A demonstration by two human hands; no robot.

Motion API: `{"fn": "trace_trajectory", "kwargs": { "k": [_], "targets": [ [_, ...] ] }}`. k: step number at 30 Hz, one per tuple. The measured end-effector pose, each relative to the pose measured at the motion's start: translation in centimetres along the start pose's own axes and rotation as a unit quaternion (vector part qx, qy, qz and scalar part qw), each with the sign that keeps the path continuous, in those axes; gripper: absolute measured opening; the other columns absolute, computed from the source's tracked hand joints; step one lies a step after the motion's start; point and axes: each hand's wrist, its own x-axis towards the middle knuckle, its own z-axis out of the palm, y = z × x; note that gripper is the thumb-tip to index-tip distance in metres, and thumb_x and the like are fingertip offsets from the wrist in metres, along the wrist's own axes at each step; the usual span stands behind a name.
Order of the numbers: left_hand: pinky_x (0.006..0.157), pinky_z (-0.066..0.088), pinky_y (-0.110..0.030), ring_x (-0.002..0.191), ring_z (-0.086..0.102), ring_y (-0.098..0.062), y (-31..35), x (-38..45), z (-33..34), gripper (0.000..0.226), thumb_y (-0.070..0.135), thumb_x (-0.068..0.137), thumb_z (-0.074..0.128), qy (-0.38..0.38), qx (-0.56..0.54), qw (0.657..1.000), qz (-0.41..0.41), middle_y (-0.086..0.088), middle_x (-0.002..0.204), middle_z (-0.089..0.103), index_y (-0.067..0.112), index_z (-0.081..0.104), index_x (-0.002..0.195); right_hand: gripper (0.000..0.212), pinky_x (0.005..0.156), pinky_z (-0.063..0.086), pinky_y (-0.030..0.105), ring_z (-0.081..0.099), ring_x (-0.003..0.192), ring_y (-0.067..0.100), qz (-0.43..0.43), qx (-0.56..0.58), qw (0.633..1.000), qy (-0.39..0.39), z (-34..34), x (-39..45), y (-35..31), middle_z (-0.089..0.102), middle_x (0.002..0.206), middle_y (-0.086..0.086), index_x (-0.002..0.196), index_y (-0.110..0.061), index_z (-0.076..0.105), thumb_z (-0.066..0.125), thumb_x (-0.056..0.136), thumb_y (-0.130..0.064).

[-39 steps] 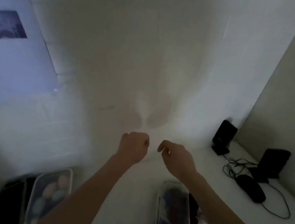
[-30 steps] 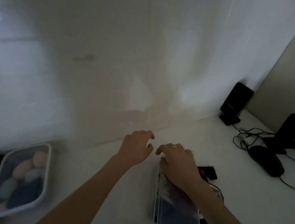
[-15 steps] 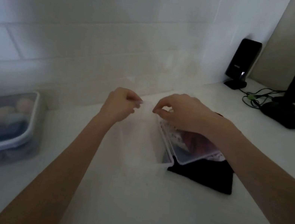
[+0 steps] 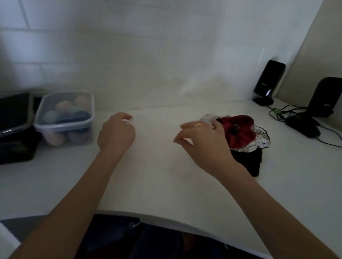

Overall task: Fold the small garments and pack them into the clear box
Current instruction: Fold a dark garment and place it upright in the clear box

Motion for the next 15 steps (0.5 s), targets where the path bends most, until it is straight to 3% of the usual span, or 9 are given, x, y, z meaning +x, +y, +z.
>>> {"fn": "trace_trajectory", "kwargs": {
  "k": [3,6,8,12,15],
  "targets": [
    [0.1,0.039,-0.035,0.121,0.051,-0.031,-0.7,-1.4,-0.6,0.043,0.017,0.089,0.044,-0.005,-0.031,0.999,0.028,-0.011,0.135,0.054,0.02,0.048,0.131,0.02,0.109,0.02,0.042,0.052,0.119,0.016,0.01,-0.026,0.998,0.059,0.8,0.6,0.6,0.063,0.123,-0.008,0.099,-0.026,0.07,0.051,0.093,-0.027],
    [0.109,0.03,-0.034,0.133,0.04,-0.026,-1.7,-2.0,-0.7,0.041,0.022,0.09,0.05,-0.039,-0.015,0.994,0.099,-0.008,0.147,0.041,0.023,0.051,0.131,0.02,0.099,0.031,0.039,0.054,0.117,0.021,0.046,-0.007,0.996,0.079,1.3,2.0,1.5,0.062,0.125,-0.004,0.101,-0.022,0.07,0.053,0.092,-0.025],
    [0.113,0.025,-0.033,0.139,0.033,-0.023,-2.3,-1.7,-0.6,0.035,0.029,0.09,0.054,-0.043,0.015,0.985,0.165,-0.006,0.154,0.03,0.024,0.058,0.125,0.02,0.091,0.04,0.04,0.058,0.109,0.025,0.067,0.008,0.992,0.106,1.7,2.9,2.1,0.065,0.117,0.001,0.102,-0.02,0.068,0.051,0.092,-0.025],
    [0.113,0.024,-0.033,0.139,0.032,-0.021,-2.8,-0.8,-0.1,0.029,0.042,0.087,0.055,-0.048,0.036,0.979,0.194,-0.009,0.149,0.039,0.019,0.07,0.098,0.018,0.064,0.05,0.039,0.061,0.08,0.025,0.133,0.081,0.976,0.152,2.6,1.8,3.7,0.063,0.09,0.003,0.106,-0.015,0.054,0.042,0.095,-0.024],
    [0.11,0.027,-0.035,0.136,0.037,-0.028,-2.5,-0.8,1.0,0.035,0.045,0.084,0.055,-0.01,0.035,0.977,0.21,-0.018,0.142,0.046,0.013,0.07,0.083,0.024,0.064,0.051,0.038,0.059,0.079,0.023,0.136,0.017,0.986,0.097,3.8,-0.4,5.3,0.061,0.088,0.002,0.098,-0.015,0.054,0.043,0.093,-0.036]
  ]
}}
